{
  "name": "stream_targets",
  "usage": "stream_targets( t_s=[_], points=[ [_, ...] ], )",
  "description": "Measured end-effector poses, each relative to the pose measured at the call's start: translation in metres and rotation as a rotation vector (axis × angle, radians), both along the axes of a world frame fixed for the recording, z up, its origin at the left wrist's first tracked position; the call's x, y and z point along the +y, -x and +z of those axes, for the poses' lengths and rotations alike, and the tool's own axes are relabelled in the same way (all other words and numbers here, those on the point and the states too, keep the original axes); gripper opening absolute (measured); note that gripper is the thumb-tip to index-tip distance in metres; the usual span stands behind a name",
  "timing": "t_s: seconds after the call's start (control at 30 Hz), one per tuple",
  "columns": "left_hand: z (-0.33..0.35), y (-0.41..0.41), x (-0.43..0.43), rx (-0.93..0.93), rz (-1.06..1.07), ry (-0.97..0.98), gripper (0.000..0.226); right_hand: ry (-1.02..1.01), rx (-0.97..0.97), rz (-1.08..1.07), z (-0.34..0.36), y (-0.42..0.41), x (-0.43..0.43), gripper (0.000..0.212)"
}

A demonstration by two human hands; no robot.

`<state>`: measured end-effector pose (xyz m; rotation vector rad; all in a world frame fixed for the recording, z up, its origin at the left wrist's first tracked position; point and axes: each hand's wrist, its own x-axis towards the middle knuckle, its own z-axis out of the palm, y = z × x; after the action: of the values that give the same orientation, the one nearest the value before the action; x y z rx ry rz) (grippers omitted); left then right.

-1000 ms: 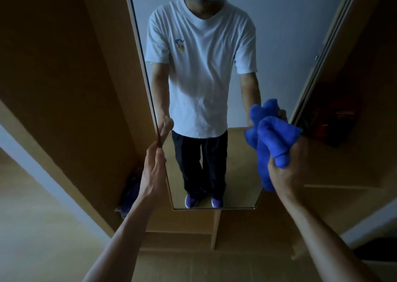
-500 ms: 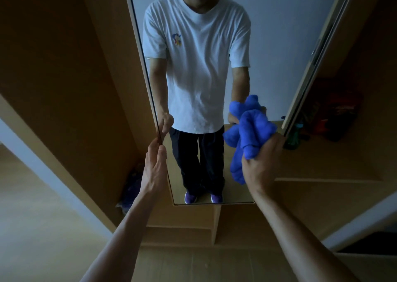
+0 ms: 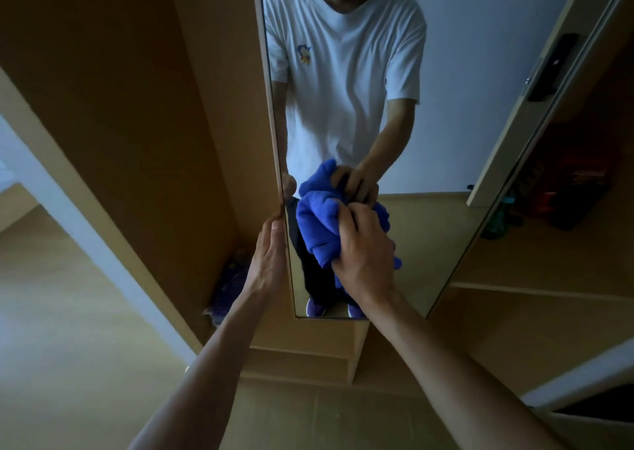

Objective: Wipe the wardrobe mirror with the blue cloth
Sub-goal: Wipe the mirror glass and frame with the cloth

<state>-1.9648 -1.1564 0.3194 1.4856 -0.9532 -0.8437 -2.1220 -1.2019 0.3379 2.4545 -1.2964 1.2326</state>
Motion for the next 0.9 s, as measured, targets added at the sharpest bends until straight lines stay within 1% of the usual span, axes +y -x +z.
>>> stream_targets(
  t_s=[0.13,0.33,0.53,0.7,0.8,0.9],
  points=[
    [-0.002,-0.004,-0.001,0.041,-0.009,-0.033,0.067,0.055,0.116,0.031,0.002,-0.002,-0.001,0.054],
    [0.012,-0.001,0.003,0.005,-0.025,-0.039,0.056,0.167,0.34,0.086,-0.004,-0.004,-0.003,0.051],
    [0.018,-0.006,0.004,-0.023,-0.028,-0.052,0.047,0.227,0.379,0.059,-0.024,-0.009,-0.003,0.052],
    [0.006,-0.007,-0.003,-0.094,-0.009,-0.057,0.042,0.179,0.497,0.109,-0.063,-0.017,-0.005,0.075],
    [0.0,-0.011,-0.005,-0.091,-0.002,-0.104,0.037,0.147,0.507,0.16,-0.09,-0.02,-0.005,0.07],
    [0.0,-0.013,-0.006,-0.064,-0.002,-0.116,0.034,0.064,0.584,0.179,-0.116,-0.019,-0.002,0.07]
  ],
)
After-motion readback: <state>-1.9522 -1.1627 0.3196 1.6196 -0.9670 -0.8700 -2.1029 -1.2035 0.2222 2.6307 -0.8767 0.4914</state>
